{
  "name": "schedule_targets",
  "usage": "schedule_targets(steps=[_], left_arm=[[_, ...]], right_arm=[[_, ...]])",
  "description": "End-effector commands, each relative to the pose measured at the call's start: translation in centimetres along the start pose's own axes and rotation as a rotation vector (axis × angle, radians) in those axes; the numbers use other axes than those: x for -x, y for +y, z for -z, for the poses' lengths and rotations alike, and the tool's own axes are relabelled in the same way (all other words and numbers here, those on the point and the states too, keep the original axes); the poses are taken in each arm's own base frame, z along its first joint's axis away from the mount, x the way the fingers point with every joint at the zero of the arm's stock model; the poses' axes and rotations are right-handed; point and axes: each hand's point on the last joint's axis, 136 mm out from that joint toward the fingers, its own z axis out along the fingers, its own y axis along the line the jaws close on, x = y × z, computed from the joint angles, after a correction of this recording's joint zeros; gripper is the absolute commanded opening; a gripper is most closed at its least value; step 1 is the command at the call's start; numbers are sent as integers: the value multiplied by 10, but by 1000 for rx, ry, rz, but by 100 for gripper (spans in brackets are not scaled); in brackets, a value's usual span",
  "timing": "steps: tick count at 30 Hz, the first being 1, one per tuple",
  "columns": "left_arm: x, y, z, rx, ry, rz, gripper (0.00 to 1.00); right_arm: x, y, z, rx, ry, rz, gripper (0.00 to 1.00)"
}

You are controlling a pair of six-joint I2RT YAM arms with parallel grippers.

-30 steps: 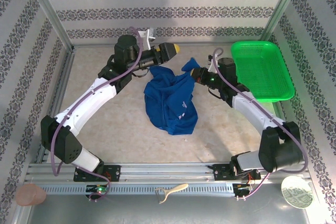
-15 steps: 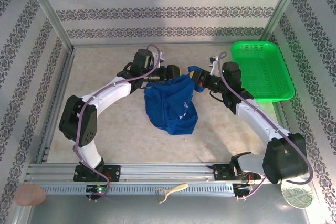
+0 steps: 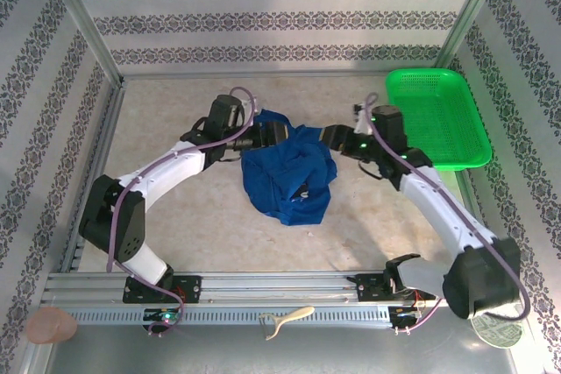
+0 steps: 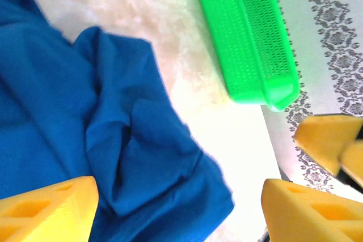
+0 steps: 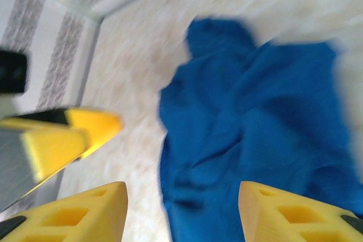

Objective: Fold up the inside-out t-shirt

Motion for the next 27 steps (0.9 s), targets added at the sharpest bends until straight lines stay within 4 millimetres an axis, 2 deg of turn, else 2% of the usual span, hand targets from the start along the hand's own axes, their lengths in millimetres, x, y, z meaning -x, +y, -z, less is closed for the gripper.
schedule_targets(steps=[1, 3, 5, 7, 9, 11, 16, 19, 22, 27], left_arm=[[-9, -20, -23, 5, 79, -96, 76], [-19, -34, -47, -25, 128, -107, 76], [-35, -42, -68, -35, 195, -126, 76], [-61, -35, -84, -16, 283, -145, 75], [-86, -19, -89, 12, 361, -142, 74], [-109, 2, -84, 52, 420, -131, 73], [-157, 50, -54, 148, 530, -123, 72], [-170, 75, -37, 196, 543, -96, 72], [-174, 88, -29, 214, 533, -69, 72], [-173, 89, -28, 214, 523, -79, 71]], right_arm=[[-1, -62, 12, -233, -39, -118, 55], [-1, -76, 7, -273, -28, -156, 55], [-4, -82, -6, -270, 5, -168, 55], [-11, -87, -25, -252, 68, -186, 55], [-20, -92, -43, -228, 136, -191, 55], [-30, -98, -57, -219, 193, -201, 55], [-57, -103, -80, -203, 289, -208, 57], [-72, -101, -88, -195, 324, -208, 58], [-85, -94, -93, -178, 346, -216, 59], [-103, -75, -89, -145, 366, -201, 59]])
